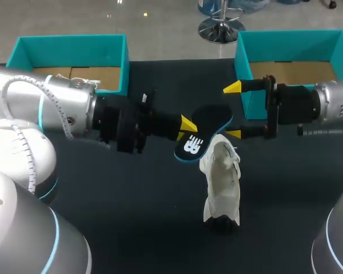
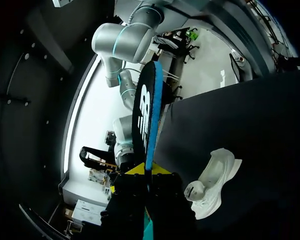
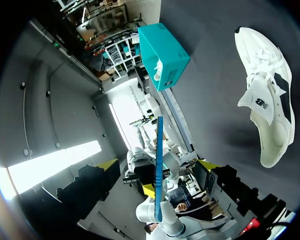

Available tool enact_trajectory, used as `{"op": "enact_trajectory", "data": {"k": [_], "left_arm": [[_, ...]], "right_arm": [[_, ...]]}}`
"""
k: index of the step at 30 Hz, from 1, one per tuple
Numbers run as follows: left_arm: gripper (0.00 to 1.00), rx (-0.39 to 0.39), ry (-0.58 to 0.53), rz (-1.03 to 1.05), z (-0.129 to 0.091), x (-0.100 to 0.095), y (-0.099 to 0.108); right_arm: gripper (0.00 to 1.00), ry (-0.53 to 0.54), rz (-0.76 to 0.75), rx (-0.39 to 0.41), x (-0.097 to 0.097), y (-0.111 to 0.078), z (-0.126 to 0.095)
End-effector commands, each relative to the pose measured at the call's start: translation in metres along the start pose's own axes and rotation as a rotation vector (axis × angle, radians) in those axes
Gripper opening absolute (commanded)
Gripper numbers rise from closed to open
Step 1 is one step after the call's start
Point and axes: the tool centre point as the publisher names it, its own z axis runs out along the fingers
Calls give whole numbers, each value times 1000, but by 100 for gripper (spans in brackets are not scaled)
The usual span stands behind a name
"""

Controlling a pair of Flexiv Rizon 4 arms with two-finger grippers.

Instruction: Take the shoe out of the shoebox, open the shoe tongue, remove and reinsert the insole, then place the shoe into the shoebox

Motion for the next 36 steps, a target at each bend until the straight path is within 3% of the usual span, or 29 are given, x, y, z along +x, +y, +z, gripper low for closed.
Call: {"op": "enact_trajectory", "data": {"k": [1,10,11,12,13,36], "left_arm": [[0,-69,18,-25,22,0,1],[0,-113,54,-29,31,3,13],[0,-117,55,-30,30,3,15],[0,-120,54,-36,30,4,17],[0,-126,54,-42,28,4,19],[0,-152,37,-77,16,2,22]], "right_arm": [[100,-3,1,-2,0,0,1],[100,-3,1,-2,0,0,1],[81,-3,1,-2,0,0,1],[6,-3,1,-2,0,0,1],[0,-3,1,-2,0,0,1],[0,-3,1,-2,0,0,1]]}}
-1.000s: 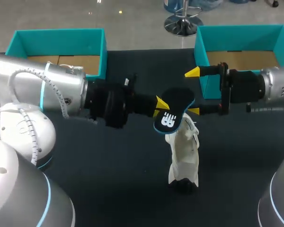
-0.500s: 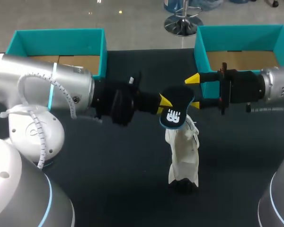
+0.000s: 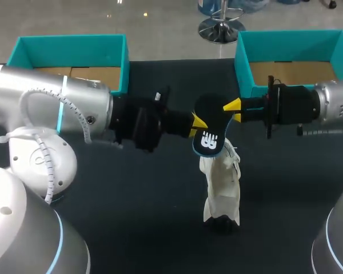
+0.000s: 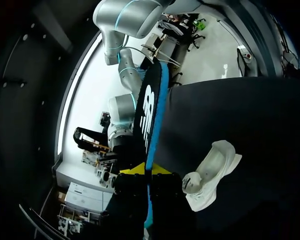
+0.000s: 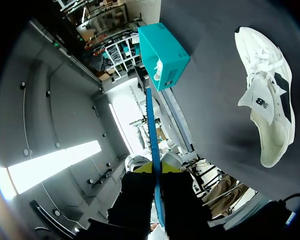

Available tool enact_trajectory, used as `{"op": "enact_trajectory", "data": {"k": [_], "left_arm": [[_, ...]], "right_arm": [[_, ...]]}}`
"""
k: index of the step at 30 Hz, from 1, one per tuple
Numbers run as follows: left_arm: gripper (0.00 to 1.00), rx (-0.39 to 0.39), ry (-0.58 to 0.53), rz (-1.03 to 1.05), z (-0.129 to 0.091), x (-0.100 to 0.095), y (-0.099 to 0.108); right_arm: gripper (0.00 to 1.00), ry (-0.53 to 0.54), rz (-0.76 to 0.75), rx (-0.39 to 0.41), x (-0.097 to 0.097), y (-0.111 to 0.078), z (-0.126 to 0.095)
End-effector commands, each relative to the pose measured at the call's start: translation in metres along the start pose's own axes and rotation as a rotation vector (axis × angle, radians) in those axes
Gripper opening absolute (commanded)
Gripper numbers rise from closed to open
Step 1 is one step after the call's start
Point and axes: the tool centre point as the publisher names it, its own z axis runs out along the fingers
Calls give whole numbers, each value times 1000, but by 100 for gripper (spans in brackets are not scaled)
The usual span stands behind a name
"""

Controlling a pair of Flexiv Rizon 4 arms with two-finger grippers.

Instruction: Take the shoe out of the shoebox, open the shoe tongue, remove and reinsert the insole, then place the shoe into the shoebox

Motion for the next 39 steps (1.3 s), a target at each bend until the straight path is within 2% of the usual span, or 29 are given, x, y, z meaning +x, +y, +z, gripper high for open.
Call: {"op": "enact_trajectory", "data": {"k": [1,2,3,4,6,8,11,18,23,27,29,32,39], "left_arm": [[0,-5,-2,-2,-5,0,-2],[0,-6,-7,-6,-8,-1,-2],[47,13,-9,-16,-11,-2,-3],[100,28,-18,-9,-16,-4,-3],[100,30,-26,-7,-31,-8,1],[100,20,-31,-8,-44,-16,14],[100,15,22,39,-63,-27,28],[100,58,208,142,-100,-42,61],[100,119,423,309,-124,-60,72],[100,127,607,445,-136,-68,74],[100,154,719,514,-141,-72,77],[100,189,913,485,-145,-71,78],[100,189,913,485,-145,-71,78]], "right_arm": [[0,-2,1,-1,0,1,1],[0,-2,1,-1,0,1,1],[0,-2,1,-1,0,1,1],[0,-2,1,-1,0,1,1],[0,-2,1,-1,0,1,1],[0,-2,1,-1,0,1,1],[0,-2,1,-1,0,1,1],[0,-2,1,-1,0,1,1],[0,-2,1,-1,0,1,1],[0,-2,1,-1,0,1,1],[0,-2,1,-1,0,1,1],[0,-2,1,-1,0,1,1],[0,-2,1,-1,0,1,1]]}}
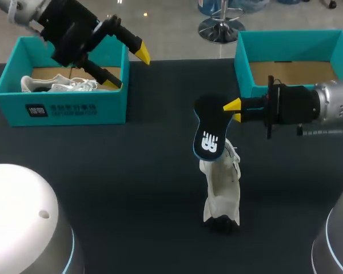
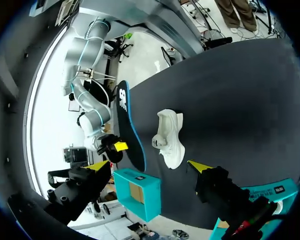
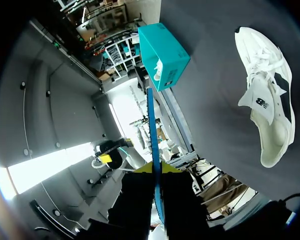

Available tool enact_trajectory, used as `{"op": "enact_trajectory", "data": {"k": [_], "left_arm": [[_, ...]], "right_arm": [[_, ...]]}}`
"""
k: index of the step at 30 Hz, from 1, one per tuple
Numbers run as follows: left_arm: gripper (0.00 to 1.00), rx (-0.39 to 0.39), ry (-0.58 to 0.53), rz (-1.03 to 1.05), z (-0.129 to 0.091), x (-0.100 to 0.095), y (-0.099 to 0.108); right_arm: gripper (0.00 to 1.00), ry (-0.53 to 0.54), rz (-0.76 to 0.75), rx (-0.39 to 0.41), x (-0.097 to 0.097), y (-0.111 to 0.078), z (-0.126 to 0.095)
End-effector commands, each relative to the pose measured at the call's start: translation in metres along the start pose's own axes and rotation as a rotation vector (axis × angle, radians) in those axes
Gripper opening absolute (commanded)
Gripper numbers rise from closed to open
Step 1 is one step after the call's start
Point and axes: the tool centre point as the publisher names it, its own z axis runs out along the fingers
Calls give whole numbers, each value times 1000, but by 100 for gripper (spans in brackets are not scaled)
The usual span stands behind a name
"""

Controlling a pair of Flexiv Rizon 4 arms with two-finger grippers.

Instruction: Take the shoe out of the shoebox, open the shoe tongue, remove and reinsert the insole, then place the shoe into the shoebox

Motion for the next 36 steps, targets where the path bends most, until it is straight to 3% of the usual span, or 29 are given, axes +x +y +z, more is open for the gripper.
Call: {"op": "enact_trajectory", "data": {"k": [1,6,7,9,11,17,27,36], "left_arm": [[100,141,410,51,-3,-6,8],[100,141,410,51,-3,-6,8],[100,79,491,66,-1,-7,9],[100,93,537,6,2,-8,19],[100,44,586,-19,3,-10,30],[100,46,582,-117,2,-23,47],[100,108,630,-90,27,-49,46],[100,96,664,-90,50,-69,31]], "right_arm": [[0,-2,1,0,0,1,1],[0,-2,1,0,0,1,1],[0,-2,1,0,0,1,1],[0,-2,1,0,0,1,1],[0,-2,1,0,0,1,1],[0,-2,1,0,0,1,1],[0,-2,1,0,0,1,1],[0,-2,1,0,0,1,1]]}}
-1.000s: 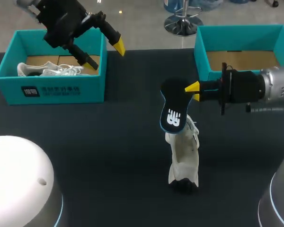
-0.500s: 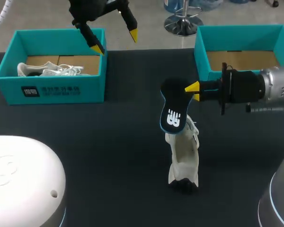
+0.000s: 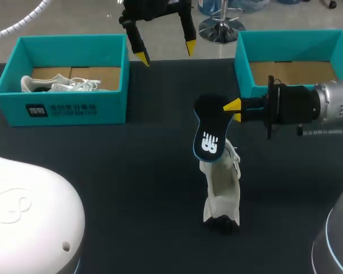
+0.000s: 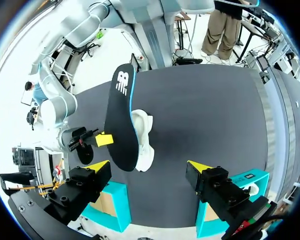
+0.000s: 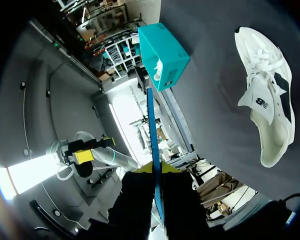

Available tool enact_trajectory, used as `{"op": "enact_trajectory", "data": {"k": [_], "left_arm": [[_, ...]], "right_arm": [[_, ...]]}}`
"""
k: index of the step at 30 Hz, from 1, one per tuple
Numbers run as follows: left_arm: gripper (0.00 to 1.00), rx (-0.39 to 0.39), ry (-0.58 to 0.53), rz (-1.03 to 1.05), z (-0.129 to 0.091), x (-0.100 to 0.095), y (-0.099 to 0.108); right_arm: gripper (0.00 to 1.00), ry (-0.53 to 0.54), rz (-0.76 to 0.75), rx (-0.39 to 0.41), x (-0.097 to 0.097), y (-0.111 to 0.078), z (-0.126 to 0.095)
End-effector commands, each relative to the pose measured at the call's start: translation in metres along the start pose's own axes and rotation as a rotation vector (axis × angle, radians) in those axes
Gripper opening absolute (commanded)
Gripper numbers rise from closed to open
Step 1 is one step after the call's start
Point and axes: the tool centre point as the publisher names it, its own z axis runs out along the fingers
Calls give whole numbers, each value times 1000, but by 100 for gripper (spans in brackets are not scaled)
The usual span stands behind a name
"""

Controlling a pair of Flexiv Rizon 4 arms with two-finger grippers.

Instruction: Take the shoe out of the shoebox, open the shoe tongue, remove and reinsert the insole, then place the shoe into the shoebox

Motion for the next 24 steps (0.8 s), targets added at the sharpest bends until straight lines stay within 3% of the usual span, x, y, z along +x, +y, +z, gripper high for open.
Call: {"op": "enact_trajectory", "data": {"k": [1,10,22,24], "left_arm": [[100,-14,154,8,3,-16,-12],[100,1,161,-18,18,-48,-31],[100,1,161,-18,18,-48,-31],[100,28,57,-21,14,-40,-31]], "right_arm": [[0,-1,1,0,0,1,1],[0,-1,1,0,0,1,1],[0,-1,1,0,0,1,1],[0,-1,1,0,0,1,1]]}}
